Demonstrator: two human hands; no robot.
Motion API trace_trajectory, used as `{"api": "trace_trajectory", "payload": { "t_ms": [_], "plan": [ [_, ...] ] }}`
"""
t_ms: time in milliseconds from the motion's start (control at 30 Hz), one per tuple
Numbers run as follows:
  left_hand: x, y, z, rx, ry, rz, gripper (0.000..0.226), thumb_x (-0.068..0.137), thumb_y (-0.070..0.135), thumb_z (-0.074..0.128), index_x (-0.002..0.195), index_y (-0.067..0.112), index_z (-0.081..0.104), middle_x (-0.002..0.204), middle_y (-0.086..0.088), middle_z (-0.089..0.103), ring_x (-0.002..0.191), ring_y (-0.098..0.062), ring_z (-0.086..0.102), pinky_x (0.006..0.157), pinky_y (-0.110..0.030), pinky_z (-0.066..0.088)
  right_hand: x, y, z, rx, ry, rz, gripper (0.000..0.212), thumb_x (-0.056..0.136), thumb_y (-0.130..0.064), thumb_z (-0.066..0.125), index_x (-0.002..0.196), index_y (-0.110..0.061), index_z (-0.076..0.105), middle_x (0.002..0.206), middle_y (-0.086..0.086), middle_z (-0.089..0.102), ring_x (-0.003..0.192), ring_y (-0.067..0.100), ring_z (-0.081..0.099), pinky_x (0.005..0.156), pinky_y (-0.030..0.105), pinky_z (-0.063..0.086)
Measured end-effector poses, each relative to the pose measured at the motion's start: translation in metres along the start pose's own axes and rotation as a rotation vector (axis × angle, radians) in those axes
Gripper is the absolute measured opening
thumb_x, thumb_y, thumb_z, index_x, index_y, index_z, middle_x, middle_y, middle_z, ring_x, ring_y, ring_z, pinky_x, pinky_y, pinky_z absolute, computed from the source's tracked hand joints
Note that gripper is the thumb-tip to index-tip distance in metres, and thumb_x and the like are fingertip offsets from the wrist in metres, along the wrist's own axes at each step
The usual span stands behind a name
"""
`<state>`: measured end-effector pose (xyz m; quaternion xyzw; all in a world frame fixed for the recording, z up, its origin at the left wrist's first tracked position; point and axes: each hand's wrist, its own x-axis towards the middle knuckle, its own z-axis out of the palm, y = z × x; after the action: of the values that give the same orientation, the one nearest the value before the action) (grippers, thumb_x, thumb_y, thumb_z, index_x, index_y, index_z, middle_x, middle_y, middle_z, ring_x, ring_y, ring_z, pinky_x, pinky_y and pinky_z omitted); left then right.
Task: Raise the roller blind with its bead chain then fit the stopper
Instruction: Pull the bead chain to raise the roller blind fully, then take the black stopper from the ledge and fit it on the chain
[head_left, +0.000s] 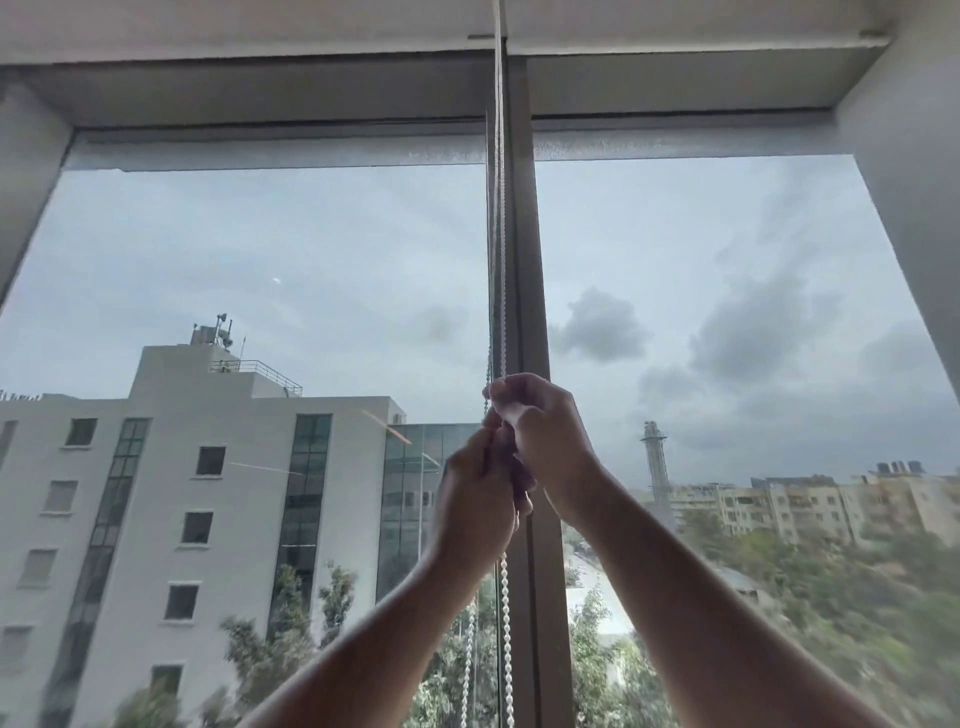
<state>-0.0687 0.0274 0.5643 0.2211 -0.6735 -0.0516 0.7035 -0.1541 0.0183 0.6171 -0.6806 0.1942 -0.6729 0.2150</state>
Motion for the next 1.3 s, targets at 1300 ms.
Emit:
{"api": "trace_trajectory", "payload": {
  "t_ms": [1300],
  "plan": [
    [-0.246, -0.187, 0.007, 0.029, -0.100, -0.559, 0.005, 0.087, 0.025, 0.073, 0.083, 0.024, 0.072, 0.070, -0.002, 0.074, 0.059, -0.019, 0.069, 0.058, -0.037, 0.057, -0.235, 0.274, -0.059, -0.347, 0.005, 0.408, 0.016, 0.095, -0.016, 0.063, 0.097, -0.032, 0.065, 0.092, 0.000, 0.074, 0.089, 0.015, 0.069, 0.077, 0.025, 0.054]
  ]
}}
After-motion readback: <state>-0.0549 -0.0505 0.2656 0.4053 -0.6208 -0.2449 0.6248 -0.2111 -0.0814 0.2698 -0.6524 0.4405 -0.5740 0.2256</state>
